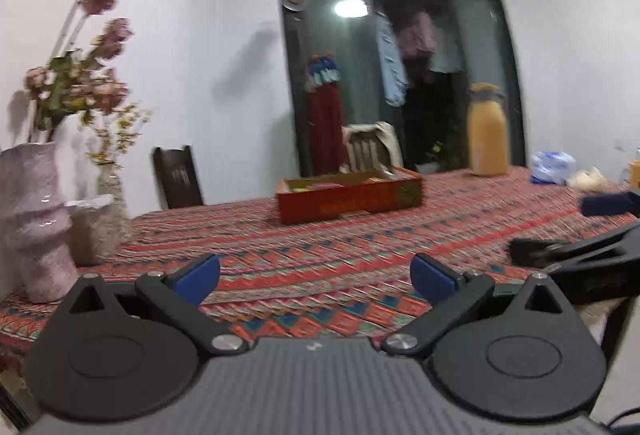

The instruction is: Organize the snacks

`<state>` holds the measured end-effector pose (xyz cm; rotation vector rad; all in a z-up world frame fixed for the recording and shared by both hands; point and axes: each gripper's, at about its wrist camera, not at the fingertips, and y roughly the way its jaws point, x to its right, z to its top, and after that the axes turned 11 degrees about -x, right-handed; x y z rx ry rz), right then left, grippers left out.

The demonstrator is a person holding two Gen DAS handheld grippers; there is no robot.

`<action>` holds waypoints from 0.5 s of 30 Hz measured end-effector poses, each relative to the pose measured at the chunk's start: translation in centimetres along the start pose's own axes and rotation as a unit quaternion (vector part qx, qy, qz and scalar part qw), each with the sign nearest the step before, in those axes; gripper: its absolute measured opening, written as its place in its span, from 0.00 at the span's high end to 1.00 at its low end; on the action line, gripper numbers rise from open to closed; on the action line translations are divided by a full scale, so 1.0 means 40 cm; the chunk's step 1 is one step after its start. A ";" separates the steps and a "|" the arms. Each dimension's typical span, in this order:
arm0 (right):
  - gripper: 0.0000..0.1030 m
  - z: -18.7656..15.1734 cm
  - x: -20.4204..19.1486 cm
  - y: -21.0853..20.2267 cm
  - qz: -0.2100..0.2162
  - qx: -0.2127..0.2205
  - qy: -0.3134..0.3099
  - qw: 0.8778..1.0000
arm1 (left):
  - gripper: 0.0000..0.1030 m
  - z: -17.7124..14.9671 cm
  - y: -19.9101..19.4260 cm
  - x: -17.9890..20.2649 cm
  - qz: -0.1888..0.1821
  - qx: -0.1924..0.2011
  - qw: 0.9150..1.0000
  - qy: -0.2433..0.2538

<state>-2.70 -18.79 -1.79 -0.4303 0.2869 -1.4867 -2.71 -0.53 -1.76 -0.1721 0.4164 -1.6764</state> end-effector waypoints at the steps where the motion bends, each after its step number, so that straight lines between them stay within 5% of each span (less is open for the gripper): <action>1: 0.00 0.002 -0.008 -0.005 -0.005 0.002 -0.011 1.000 | 0.00 0.004 -0.001 0.004 -0.010 -0.004 1.000 -0.004; 15: 0.00 0.014 0.057 0.004 0.009 -0.011 0.048 0.999 | 0.00 0.020 0.033 -0.029 -0.011 -0.033 0.997 -0.066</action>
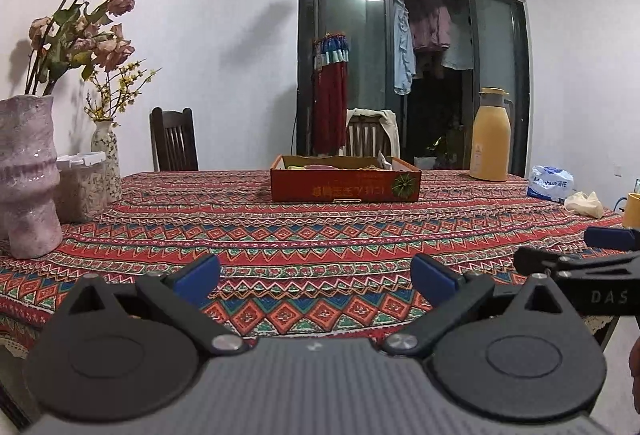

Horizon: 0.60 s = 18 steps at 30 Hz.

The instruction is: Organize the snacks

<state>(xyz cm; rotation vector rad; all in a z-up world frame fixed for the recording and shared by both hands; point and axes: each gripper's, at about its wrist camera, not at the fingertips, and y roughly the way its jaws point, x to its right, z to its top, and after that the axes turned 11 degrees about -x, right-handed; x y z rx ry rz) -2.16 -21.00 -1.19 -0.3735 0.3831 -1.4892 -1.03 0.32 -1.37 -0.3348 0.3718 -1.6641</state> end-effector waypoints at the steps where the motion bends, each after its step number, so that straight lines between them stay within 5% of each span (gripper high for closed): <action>1: 0.00 0.000 -0.001 0.001 0.003 -0.001 0.000 1.000 | 0.00 0.000 0.001 -0.001 0.003 -0.002 1.000 -0.001; 18: 0.00 0.016 -0.004 -0.007 0.002 0.006 -0.011 1.000 | 0.00 0.008 -0.003 -0.005 0.011 -0.005 1.000 -0.006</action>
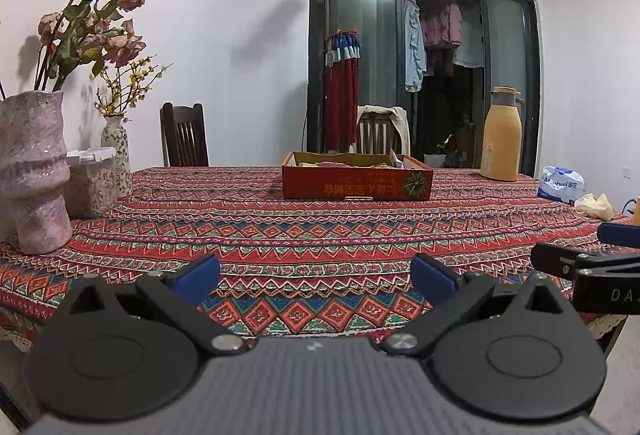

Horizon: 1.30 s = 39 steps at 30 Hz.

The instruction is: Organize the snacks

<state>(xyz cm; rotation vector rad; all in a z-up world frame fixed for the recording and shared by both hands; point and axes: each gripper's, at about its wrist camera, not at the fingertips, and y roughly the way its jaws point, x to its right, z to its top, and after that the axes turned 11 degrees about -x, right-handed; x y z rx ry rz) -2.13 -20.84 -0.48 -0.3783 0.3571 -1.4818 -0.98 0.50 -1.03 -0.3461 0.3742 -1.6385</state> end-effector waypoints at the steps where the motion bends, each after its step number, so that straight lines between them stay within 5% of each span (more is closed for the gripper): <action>1: 0.00 0.001 -0.001 0.000 0.002 0.000 -0.003 1.000 | 0.00 0.000 -0.001 0.001 0.000 0.001 1.000 0.001; 39: 0.00 0.008 0.005 0.001 0.002 -0.001 0.003 1.000 | 0.00 0.009 -0.010 -0.001 0.011 0.003 1.000 -0.001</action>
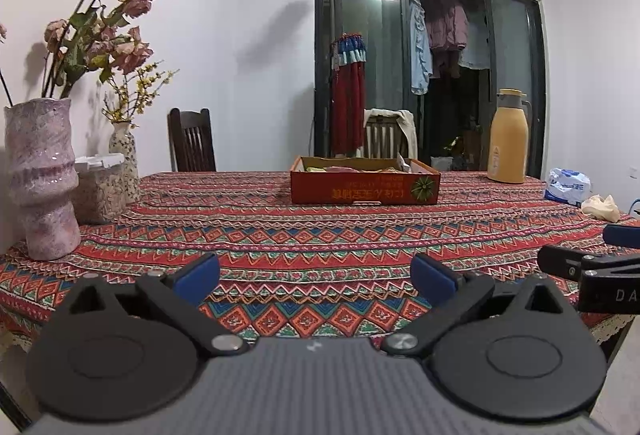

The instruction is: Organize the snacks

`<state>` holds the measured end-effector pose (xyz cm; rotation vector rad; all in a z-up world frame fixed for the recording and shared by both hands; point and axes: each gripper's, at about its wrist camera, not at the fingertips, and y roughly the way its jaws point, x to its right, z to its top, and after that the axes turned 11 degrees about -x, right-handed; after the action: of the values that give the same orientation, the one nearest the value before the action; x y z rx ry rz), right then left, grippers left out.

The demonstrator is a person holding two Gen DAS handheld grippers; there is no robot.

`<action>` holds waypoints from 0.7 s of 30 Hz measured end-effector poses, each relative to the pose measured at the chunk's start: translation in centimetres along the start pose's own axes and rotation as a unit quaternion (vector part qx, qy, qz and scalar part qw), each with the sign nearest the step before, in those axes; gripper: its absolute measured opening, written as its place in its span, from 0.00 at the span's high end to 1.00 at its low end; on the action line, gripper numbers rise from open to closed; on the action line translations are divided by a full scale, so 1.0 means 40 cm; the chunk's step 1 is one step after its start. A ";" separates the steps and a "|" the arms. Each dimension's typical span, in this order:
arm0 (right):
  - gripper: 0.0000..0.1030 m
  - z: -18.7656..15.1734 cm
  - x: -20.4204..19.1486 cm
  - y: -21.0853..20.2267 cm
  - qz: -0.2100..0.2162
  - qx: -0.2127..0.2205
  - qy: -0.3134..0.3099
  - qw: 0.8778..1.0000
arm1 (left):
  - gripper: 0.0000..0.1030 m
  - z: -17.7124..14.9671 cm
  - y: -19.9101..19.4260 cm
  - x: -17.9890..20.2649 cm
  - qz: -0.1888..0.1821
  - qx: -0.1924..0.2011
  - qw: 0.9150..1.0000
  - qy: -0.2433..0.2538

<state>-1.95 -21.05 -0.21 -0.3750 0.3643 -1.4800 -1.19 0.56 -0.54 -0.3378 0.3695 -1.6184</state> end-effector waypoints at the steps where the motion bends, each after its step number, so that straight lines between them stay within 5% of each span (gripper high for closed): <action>1: 0.00 0.001 0.002 -0.001 0.000 0.000 0.000 1.000 | 0.00 0.000 0.000 0.000 0.001 0.000 1.000 -0.001; 21: 0.00 0.032 -0.005 -0.018 0.002 0.018 -0.007 1.000 | 0.00 0.025 -0.017 -0.019 0.015 0.019 1.000 -0.001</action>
<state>-2.00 -20.87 1.25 -0.3556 0.3260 -1.4779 -1.30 1.32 0.67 -0.3047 0.3406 -1.5942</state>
